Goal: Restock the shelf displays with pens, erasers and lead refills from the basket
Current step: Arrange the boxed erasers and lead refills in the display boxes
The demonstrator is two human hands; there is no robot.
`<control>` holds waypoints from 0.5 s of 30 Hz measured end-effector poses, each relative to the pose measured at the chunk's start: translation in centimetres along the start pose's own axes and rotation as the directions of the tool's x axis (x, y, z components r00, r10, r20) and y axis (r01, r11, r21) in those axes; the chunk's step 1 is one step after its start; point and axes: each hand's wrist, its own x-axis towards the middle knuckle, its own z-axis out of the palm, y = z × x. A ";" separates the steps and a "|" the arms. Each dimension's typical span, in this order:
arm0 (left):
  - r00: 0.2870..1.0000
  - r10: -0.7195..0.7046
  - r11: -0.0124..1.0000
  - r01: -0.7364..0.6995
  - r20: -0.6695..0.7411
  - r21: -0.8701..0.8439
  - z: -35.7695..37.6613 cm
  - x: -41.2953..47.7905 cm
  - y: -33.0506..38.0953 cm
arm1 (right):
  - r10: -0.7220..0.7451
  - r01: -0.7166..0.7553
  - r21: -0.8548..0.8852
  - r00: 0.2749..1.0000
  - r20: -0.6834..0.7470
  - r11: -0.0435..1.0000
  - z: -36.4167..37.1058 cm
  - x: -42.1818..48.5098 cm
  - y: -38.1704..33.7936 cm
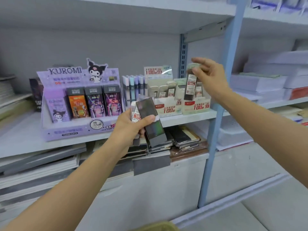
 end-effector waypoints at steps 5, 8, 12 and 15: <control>1.000 0.009 0.999 -0.008 0.012 -0.036 0.3 1.7 0.7 | 0.036 -0.036 -0.050 0.999 -0.012 0.998 -1.4 3.3 1.1; 1.000 0.011 0.999 -0.010 0.020 -0.032 0.4 2.4 1.0 | 0.043 -0.041 -0.052 0.999 0.028 0.998 -1.3 3.7 1.8; 0.999 0.007 0.999 -0.006 0.032 -0.036 0.9 3.0 1.0 | 0.044 -0.035 -0.095 0.995 0.094 0.995 -0.8 3.3 2.8; 0.999 -0.009 0.999 0.010 0.030 -0.036 1.1 3.3 0.8 | 0.034 -0.020 -0.128 0.993 0.112 0.992 -0.6 3.4 3.3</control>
